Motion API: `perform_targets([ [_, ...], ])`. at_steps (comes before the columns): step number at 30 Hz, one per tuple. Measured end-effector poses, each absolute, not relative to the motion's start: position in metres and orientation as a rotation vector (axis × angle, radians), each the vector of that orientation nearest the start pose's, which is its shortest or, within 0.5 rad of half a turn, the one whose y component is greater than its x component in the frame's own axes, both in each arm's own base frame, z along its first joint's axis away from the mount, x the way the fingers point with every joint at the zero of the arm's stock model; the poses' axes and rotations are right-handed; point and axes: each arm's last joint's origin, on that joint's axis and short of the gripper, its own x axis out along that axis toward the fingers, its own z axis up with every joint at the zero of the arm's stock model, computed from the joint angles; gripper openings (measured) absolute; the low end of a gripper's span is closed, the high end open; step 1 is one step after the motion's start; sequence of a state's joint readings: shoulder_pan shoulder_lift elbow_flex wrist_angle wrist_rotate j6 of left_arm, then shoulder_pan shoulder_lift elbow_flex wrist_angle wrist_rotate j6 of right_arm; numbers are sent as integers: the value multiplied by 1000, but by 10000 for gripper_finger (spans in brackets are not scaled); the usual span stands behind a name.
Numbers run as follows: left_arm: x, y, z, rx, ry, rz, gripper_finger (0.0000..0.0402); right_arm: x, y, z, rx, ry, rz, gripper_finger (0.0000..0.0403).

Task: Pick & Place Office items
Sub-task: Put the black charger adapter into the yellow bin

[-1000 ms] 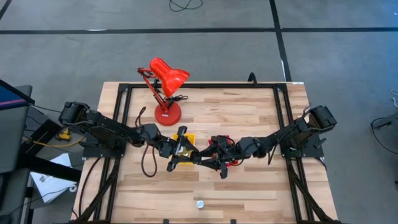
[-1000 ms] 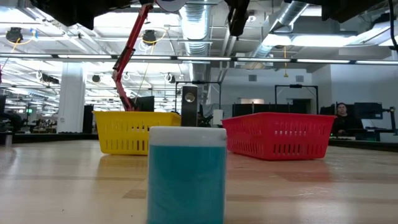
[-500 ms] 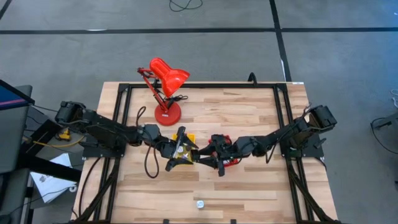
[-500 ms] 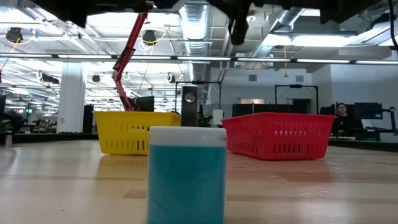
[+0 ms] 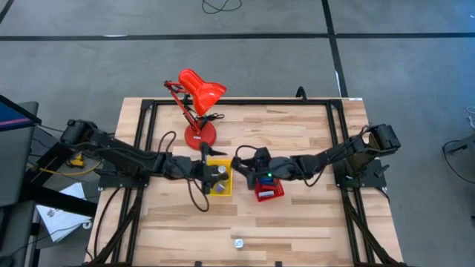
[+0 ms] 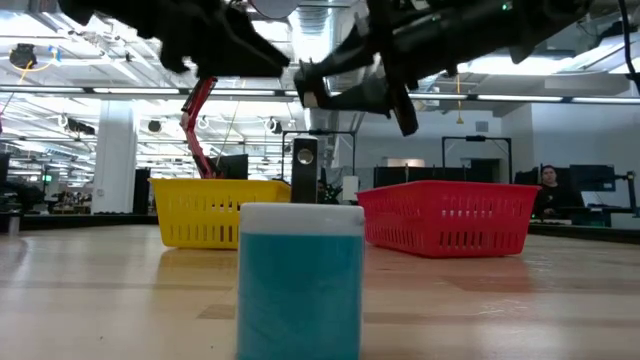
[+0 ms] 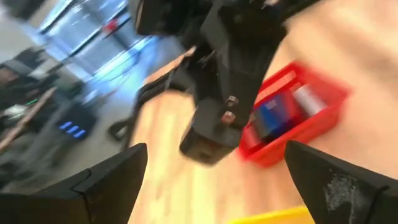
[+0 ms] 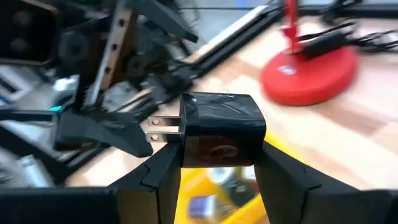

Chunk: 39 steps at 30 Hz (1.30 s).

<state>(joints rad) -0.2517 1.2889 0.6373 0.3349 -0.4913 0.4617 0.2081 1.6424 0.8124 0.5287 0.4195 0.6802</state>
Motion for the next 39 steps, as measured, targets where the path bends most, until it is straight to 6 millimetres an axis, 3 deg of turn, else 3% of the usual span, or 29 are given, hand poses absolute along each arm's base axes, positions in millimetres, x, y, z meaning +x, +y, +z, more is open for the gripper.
perform_targets([
  [6, 271, -47, 211, 639, 425, 383, 365, 334, 44, 197, 505, 177, -452, 165],
  [10, 280, -43, 202, 680, 430, 430, 359, 334, 38, 197, 488, 171, -488, 165],
  [17, 288, -44, 202, 818, 399, 410, 350, 333, 31, 192, 467, 219, -520, 166],
  [25, 292, -36, 193, 851, 449, 395, 339, 333, 29, 192, 452, 223, -523, 166],
  [33, 321, -40, 189, 963, 495, 395, 336, 334, 31, 183, 431, 269, -531, 166],
  [39, 332, -41, 182, 1029, 572, 392, 329, 344, 34, 172, 419, 307, -517, 166],
])
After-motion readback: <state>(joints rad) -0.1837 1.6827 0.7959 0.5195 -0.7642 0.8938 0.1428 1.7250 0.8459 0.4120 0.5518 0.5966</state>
